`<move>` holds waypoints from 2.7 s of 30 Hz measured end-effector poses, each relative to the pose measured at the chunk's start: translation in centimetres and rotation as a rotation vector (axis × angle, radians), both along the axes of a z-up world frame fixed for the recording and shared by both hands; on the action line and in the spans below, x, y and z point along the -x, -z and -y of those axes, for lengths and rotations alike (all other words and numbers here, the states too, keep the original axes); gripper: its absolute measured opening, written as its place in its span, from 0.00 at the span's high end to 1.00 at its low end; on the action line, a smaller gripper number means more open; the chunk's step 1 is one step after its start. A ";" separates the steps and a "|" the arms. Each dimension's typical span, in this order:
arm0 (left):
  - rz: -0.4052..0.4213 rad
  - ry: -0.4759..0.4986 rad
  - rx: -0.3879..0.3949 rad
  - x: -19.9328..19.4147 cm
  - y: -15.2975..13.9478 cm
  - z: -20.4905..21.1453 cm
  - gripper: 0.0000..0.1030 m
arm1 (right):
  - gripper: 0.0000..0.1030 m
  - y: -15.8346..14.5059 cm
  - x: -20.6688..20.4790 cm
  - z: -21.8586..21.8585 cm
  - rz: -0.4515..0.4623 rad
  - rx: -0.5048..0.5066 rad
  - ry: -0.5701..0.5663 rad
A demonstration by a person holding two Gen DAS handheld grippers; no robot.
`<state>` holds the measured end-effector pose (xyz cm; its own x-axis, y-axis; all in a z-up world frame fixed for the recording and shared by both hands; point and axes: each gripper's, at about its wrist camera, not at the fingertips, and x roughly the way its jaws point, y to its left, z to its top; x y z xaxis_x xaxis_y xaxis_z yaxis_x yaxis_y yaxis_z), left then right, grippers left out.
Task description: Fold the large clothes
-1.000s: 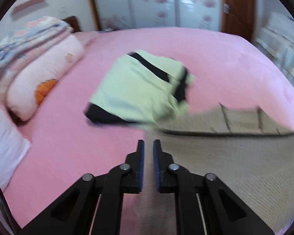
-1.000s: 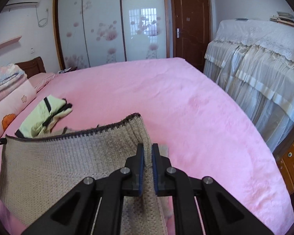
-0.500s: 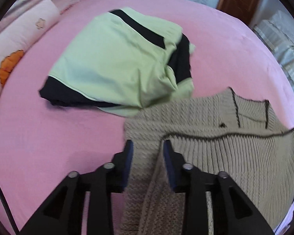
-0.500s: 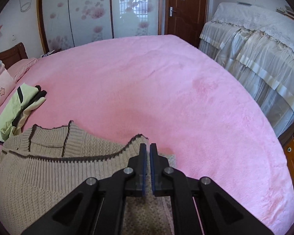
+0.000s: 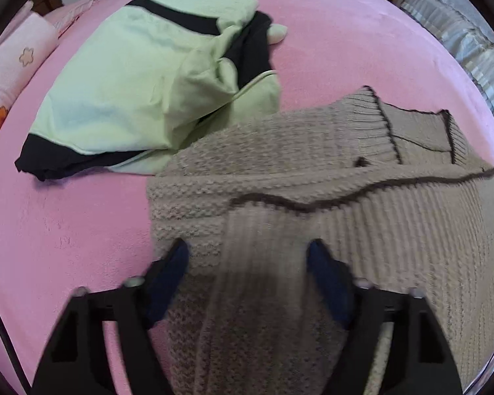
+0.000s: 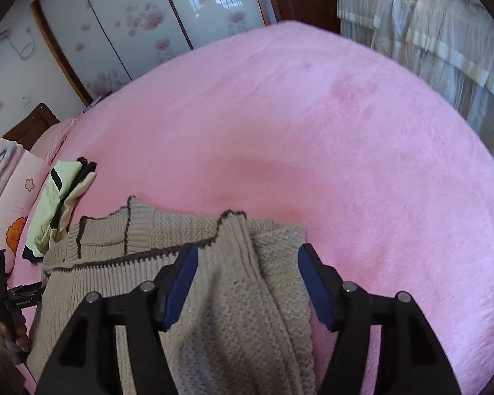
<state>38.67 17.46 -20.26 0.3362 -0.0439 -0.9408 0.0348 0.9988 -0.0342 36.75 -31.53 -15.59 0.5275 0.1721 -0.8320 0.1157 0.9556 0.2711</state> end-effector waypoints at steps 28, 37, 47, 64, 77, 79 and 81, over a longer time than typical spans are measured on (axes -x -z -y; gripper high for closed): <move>0.377 -0.263 -0.421 -5.2 -2.1 0.7 0.93 | 0.92 3.6 -5.3 -6.1 0.081 0.382 0.035; 0.347 -0.228 -0.405 -5.4 -1.8 0.4 0.68 | 0.74 1.9 -4.7 -4.3 0.017 0.285 0.075; 0.284 -0.224 -0.040 3.6 -10.1 2.1 0.31 | 0.74 -6.1 3.3 -12.6 0.158 0.189 -0.120; 0.254 -0.262 -0.086 7.9 0.3 0.7 0.15 | 1.00 3.4 2.0 -6.3 0.051 0.341 -0.016; 0.205 -0.258 -0.086 10.4 -2.9 1.2 0.15 | 0.97 -1.4 7.3 -4.7 0.100 0.193 0.047; 0.217 -0.256 -0.084 12.1 -4.4 1.6 0.15 | 0.94 -2.9 9.5 -6.7 0.134 0.155 0.014; 0.230 -0.257 -0.051 14.5 -5.6 2.3 0.15 | 0.84 -3.6 11.5 -8.9 0.160 0.130 -0.026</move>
